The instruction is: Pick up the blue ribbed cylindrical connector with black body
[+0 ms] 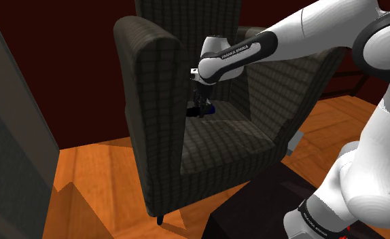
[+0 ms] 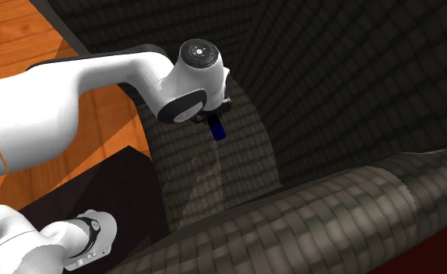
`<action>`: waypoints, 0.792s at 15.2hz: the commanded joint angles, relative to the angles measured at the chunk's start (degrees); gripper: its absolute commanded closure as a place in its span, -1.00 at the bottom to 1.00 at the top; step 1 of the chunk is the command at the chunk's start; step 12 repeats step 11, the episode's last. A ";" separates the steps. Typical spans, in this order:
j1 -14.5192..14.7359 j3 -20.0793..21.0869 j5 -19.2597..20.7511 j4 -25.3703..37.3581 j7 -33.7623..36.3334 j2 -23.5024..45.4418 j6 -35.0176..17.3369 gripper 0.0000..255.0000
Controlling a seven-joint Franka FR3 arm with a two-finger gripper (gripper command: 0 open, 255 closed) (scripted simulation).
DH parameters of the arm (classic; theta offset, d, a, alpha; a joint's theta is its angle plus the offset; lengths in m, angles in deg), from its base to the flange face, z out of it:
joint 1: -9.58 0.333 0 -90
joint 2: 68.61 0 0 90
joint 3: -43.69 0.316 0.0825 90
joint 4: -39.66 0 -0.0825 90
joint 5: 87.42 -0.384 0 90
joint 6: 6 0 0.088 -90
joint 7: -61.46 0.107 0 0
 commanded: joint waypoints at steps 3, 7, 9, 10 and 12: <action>0.09 -0.09 0.52 1.53 0.47 -1.33 2.80 1.00; 0.16 -0.16 1.00 3.11 0.87 -2.62 5.64 1.00; 0.18 -0.19 1.21 3.98 1.05 -3.21 7.07 1.00; 0.18 -0.19 1.23 4.04 1.06 -3.26 7.17 1.00; 0.18 -0.19 1.23 4.05 1.06 -3.25 7.17 1.00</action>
